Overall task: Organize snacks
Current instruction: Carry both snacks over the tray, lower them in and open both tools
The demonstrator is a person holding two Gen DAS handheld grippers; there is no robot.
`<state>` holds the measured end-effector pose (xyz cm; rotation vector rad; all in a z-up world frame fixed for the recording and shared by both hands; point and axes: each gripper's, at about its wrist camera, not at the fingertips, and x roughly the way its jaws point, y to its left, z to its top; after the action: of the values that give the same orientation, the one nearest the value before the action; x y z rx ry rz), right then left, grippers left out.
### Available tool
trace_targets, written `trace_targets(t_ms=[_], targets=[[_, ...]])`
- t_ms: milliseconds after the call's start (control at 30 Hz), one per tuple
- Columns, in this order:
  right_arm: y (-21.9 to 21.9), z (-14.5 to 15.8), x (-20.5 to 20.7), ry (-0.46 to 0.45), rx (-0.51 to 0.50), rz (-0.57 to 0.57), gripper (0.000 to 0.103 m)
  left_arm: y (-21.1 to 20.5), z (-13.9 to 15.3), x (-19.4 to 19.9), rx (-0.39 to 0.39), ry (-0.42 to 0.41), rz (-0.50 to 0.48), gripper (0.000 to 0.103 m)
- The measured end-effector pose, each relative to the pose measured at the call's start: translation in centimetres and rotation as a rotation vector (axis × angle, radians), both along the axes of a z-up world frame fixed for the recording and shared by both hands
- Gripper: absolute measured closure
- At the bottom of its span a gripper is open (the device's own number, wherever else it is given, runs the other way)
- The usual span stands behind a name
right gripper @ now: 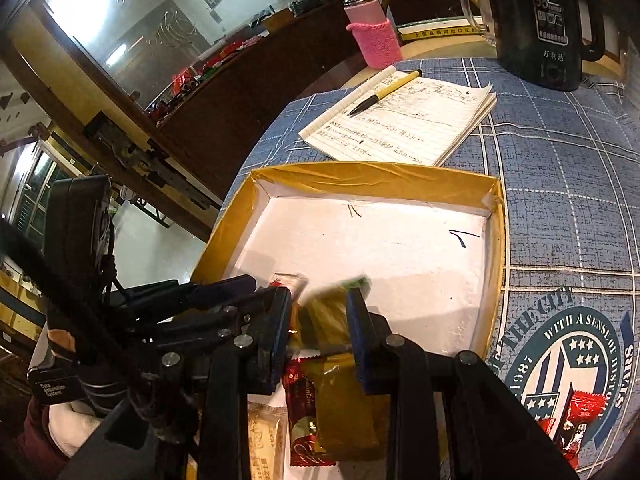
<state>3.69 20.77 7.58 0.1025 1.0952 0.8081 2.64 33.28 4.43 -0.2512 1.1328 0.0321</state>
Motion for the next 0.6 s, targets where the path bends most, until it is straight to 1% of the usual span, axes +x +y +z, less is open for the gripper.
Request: trace_targets(t_ms=[133,333,400,600], targets=[[-0.3,0.4,-0.2,-0.002,0.009,-0.003,0.074,-0.3,1.3,-0.8,-0.006,-0.032,0.009,0.056],[-1.9,1.7,-1.5,-0.012,0.051,-0.009,0.074,-1.7,3.5,-3.0,-0.020,-0.079,0.025,0.049],[-3.0,2.2,-2.3,-0.016,0.065,-0.011,0.074,-2.5,4.2,-4.0,-0.024,-0.092,0.032,0.047],[-6.9,2.9,-4.8,-0.015,0.092,-0.027,0.074,-5.9,5.7,-6.2,-0.065,-0.111,0.026,0.045]])
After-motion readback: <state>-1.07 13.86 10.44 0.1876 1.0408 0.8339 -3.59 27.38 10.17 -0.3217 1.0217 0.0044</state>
